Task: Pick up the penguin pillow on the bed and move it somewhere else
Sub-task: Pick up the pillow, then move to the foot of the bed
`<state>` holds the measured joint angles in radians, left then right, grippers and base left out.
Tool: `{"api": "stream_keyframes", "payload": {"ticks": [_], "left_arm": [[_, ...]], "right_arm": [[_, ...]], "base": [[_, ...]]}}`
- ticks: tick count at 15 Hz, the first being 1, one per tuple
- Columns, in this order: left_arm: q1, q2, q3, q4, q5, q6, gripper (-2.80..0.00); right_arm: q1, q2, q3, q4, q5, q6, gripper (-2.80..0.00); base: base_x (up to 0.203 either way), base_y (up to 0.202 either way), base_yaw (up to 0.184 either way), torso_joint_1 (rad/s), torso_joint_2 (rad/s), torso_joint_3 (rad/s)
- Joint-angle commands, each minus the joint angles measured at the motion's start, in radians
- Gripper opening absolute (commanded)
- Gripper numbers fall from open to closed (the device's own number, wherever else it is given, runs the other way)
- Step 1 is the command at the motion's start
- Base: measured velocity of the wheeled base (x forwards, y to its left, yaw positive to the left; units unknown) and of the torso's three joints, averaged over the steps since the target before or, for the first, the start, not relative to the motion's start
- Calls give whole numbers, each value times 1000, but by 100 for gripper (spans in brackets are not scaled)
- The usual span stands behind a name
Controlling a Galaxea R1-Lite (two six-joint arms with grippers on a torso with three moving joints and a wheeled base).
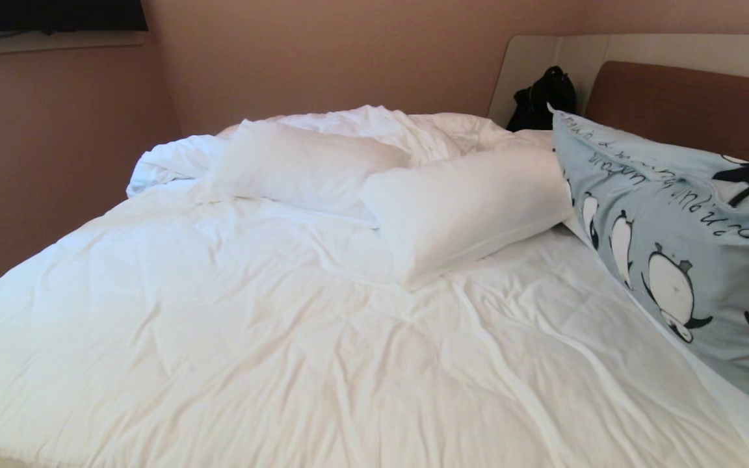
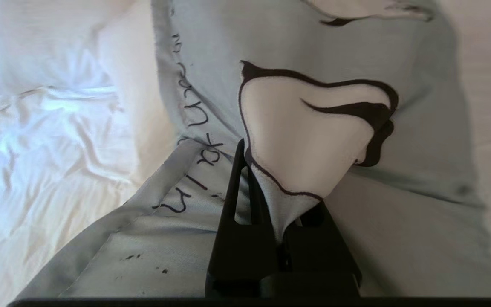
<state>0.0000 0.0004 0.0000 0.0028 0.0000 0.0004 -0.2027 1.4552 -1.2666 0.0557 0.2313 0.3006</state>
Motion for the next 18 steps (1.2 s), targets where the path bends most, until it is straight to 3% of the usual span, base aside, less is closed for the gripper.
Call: {"api": "stream_keyframes", "payload": {"ticks": [1,7,14,18], "left_arm": [[0,0,0,0,0,0,-280],[0,0,0,0,0,0,-280],[0,0,0,0,0,0,-280],[0,0,0,0,0,0,-280]], "right_arm": [[31,-24,-5,-11,0,5,-280],[143,-73,0,-83,-7,2,-280],[140,-104,38,-160,-23,25,-280],[140,-78,46,-188,-137,5,-280]], "base": [[0,0,0,0,0,0],[0,0,0,0,0,0],[0,0,0,0,0,0],[0,0,0,0,0,0]]}}
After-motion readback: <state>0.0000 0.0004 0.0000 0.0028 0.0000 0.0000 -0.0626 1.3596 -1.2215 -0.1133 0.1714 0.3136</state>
